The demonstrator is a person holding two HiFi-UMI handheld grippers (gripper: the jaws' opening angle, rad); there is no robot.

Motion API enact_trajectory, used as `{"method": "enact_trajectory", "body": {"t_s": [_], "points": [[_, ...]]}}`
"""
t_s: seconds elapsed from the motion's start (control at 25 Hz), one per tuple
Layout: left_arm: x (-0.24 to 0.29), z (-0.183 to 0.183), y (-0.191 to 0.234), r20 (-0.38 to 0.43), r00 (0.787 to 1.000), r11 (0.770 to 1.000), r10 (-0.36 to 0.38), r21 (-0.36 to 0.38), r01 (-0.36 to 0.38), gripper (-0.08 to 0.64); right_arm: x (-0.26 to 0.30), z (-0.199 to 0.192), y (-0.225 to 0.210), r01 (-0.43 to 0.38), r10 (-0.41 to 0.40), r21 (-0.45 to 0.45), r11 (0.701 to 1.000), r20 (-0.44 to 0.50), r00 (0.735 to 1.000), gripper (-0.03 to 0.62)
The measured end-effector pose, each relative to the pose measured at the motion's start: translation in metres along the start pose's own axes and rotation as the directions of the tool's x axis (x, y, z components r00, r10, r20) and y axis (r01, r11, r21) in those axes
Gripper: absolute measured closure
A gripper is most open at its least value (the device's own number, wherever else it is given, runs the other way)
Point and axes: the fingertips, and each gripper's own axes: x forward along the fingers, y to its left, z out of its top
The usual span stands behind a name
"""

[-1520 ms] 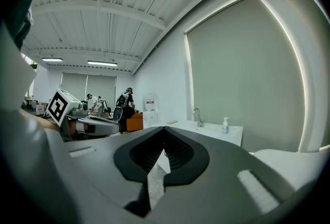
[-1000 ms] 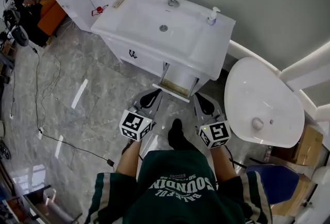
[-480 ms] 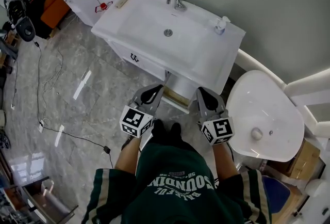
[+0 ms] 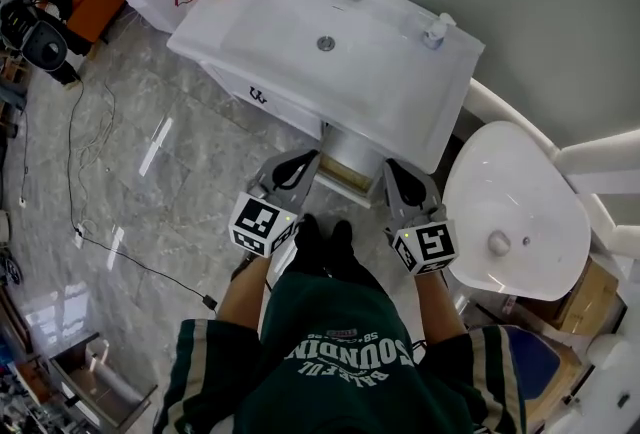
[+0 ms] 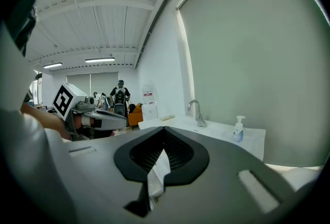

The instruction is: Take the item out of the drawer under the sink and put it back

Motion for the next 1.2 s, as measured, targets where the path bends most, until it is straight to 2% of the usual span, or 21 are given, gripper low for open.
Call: {"method": "enact_trajectory", "body": {"t_s": [0.28,0.64,0.84,1.0,1.2], "points": [[0.010,-0.017,0.009,-0.020,1.000,1.000,-0.016,-0.015,0.016,0.511,0.023,-0.019,0.004,-0.045,0.042,-0.046,0.998,-0.053,0.998,0.591],[0.021,-0.069,0.027,-0.064,0.998,0.999,-0.024,-0.050,0.020,0.511,0.049,-0.080,0.010,-0.093,0.083,-0.060,0.994,-0.149,0.985,0.591],[0.025,-0.096,0.030,-0.089,0.995,0.996,-0.035,-0.079,0.028,0.511,0.061,-0.121,0.015,-0.130,0.102,-0.111,0.985,-0.233,0.967,0.591],[0.027,-0.119,0.034,-0.102,0.994,0.995,-0.032,-0.098,0.022,0.511,0.072,-0.148,0.021,-0.174,0.139,-0.115,0.978,-0.264,0.954,0.555],[0.028,-0.140,0.040,-0.117,0.993,0.992,-0.028,-0.123,0.013,0.511,0.083,-0.190,0.021,-0.214,0.164,-0.104,0.971,-0.355,0.920,0.492]]}}
